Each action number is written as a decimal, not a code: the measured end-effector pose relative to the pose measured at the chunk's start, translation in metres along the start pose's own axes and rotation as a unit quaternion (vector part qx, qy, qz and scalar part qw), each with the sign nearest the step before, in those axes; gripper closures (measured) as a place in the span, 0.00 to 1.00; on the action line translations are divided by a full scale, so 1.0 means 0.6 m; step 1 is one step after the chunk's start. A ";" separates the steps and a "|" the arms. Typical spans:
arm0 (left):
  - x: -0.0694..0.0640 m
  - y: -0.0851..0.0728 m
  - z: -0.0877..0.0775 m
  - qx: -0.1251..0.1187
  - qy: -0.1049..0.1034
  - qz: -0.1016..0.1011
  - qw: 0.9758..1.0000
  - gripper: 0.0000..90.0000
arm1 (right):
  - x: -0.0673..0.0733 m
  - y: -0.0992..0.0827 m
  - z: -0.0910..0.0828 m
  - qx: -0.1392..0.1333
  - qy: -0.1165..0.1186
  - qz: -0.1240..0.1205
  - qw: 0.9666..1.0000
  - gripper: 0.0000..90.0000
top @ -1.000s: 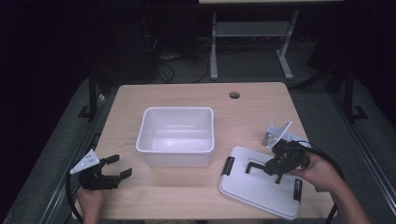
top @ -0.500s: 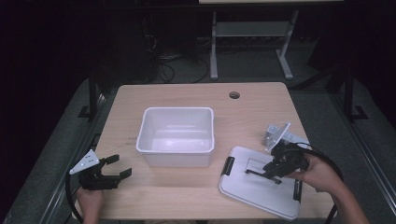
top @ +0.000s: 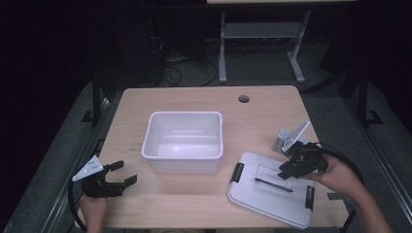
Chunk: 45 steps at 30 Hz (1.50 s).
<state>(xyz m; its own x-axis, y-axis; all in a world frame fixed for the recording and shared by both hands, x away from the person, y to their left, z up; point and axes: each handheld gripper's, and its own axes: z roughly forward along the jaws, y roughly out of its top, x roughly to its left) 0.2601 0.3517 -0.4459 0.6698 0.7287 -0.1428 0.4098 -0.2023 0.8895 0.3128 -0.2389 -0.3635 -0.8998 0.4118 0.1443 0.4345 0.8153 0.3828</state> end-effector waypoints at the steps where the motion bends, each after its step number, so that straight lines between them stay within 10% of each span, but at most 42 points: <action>1: 0.000 0.000 0.000 0.000 0.000 0.000 1.000 0.15 | -0.002 0.000 -0.002 0.000 -0.003 0.002 1.000 0.74; 45: 0.003 -0.002 -0.001 0.002 0.002 -0.001 1.000 0.15 | -0.127 -0.012 -0.051 -0.009 -0.100 0.091 0.991 0.47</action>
<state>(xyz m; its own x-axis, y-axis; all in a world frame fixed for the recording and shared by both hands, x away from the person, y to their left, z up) 0.2604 0.3534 -0.4467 0.6666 0.7315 -0.1433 0.4141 -0.2035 0.8872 0.3769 -0.2885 -0.3493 -0.7795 0.6257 0.0292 0.5866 0.7129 0.3844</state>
